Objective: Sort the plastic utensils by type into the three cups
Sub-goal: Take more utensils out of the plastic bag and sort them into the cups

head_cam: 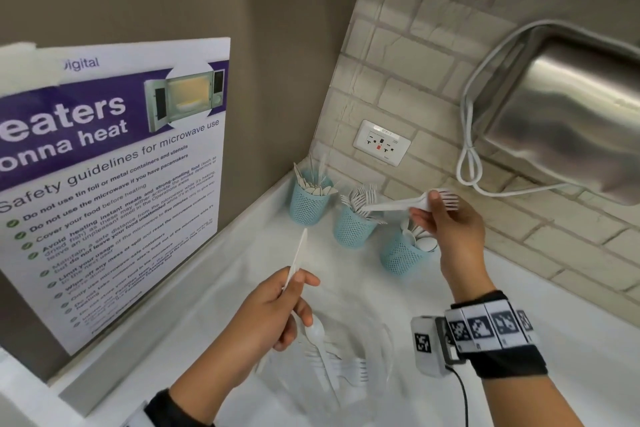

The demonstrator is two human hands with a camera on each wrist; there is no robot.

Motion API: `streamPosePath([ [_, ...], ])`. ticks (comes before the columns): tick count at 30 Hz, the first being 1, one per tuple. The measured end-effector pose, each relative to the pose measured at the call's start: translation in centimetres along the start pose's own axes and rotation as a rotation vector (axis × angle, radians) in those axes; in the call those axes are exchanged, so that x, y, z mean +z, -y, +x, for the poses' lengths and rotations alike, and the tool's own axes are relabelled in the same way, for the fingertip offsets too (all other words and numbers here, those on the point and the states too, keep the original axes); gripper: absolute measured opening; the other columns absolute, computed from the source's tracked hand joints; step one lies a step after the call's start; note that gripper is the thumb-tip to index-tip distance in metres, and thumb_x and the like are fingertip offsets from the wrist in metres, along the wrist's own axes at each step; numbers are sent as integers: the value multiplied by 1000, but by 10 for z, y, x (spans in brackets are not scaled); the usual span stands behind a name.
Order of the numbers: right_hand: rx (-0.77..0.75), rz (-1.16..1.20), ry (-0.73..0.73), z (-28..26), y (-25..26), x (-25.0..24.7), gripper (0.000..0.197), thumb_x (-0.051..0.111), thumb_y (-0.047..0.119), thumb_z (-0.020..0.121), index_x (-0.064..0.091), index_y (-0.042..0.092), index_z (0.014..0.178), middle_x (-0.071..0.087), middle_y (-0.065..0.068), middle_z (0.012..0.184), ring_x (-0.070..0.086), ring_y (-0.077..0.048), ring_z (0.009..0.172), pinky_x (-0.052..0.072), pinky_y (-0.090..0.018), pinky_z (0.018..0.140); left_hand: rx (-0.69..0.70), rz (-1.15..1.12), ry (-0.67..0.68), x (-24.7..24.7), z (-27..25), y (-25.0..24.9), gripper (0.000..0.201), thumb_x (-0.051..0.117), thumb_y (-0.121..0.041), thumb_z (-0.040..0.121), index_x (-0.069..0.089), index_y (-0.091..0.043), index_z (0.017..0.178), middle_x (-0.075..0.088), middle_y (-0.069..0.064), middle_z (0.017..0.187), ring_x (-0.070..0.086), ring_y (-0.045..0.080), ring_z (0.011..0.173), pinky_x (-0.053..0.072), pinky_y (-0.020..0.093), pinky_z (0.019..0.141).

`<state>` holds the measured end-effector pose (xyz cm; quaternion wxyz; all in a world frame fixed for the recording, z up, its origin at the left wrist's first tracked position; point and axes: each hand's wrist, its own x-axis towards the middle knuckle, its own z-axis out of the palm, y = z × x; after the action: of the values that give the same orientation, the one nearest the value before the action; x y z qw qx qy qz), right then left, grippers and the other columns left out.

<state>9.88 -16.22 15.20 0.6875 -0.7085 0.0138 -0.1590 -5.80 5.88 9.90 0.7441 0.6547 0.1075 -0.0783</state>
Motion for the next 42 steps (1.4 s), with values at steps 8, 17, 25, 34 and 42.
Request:
streamPosePath([
  [8, -85, -406, -47, 46, -47, 13, 20, 53, 20, 97, 63, 18, 80, 70, -8, 80, 71, -19, 72, 58, -36, 74, -8, 37, -13, -4, 2, 2, 29, 37, -36, 100, 64, -26, 100, 53, -5, 57, 34, 9, 40, 27, 18, 41],
  [17, -130, -822, 61, 58, -77, 33, 32, 44, 7, 97, 56, 5, 127, 64, -17, 120, 59, -31, 110, 37, -22, 82, -42, 34, -23, -5, 5, 4, 13, 40, -26, 100, 52, -25, 106, 60, -11, 65, 35, 7, 47, 27, 18, 44],
  [25, -349, -874, -38, 65, -69, 35, 37, 47, 2, 94, 54, 11, 129, 62, -18, 111, 60, -32, 101, 39, -28, 82, -30, 66, -30, -7, 6, 5, 18, 39, -13, 98, 50, -24, 108, 68, -9, 75, 40, 7, 50, 32, 18, 46],
  [34, -403, -1234, 289, 67, -86, 40, 47, 42, -5, 94, 47, 7, 139, 56, -17, 135, 55, -29, 122, 37, -34, 105, -37, 55, -18, -5, 9, 5, 19, 40, -11, 98, 51, -22, 108, 71, -7, 80, 42, 9, 52, 33, 17, 45],
  [42, -453, -1303, 385, 54, -94, 46, 48, 42, 8, 95, 41, 11, 144, 47, -9, 145, 48, -34, 123, 34, -37, 105, 14, 72, -49, -8, 8, 9, 24, 41, -6, 97, 57, -22, 106, 58, 0, 100, 56, 4, 56, 44, 18, 51],
])
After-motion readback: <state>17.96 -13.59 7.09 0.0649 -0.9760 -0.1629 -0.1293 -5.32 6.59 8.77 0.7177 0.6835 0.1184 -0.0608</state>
